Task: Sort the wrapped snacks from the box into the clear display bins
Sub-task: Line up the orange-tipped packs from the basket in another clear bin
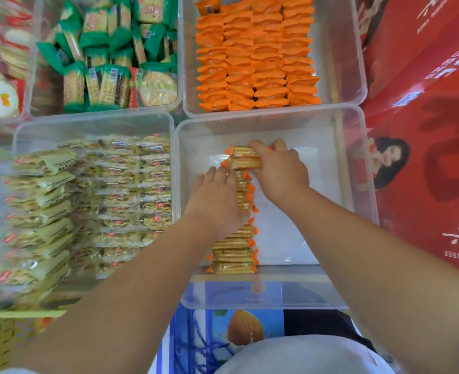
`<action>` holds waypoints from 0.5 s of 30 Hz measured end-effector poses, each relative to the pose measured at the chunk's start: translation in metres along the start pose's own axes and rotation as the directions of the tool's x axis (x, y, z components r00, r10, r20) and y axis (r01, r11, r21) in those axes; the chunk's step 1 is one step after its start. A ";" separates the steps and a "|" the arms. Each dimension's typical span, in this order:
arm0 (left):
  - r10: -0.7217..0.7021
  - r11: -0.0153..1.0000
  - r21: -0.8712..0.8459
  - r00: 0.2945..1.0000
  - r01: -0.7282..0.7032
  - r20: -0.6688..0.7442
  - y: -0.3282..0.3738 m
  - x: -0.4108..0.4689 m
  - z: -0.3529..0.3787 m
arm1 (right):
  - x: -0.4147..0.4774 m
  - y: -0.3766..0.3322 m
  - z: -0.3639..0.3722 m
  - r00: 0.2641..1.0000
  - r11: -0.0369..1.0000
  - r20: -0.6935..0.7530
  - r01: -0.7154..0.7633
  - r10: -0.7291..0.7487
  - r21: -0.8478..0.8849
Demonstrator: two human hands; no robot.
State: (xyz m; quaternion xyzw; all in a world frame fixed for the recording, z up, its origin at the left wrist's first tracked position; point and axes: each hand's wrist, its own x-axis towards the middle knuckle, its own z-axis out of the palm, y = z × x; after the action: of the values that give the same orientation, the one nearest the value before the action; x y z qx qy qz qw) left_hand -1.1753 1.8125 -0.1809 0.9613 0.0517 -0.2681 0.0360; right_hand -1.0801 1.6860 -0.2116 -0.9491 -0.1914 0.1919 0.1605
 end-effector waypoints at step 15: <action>-0.240 0.966 -0.201 0.847 0.162 -0.473 -0.008 -0.079 -0.005 | -0.011 -0.015 0.010 0.991 0.845 0.045 -0.133 0.128 0.518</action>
State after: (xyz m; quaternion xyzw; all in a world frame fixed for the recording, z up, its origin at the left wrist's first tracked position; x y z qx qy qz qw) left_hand -1.2410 1.8142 -0.1357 0.9813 0.1803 -0.0111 0.0672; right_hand -1.0980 1.6968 -0.2118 -0.8804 -0.0681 0.2512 0.3963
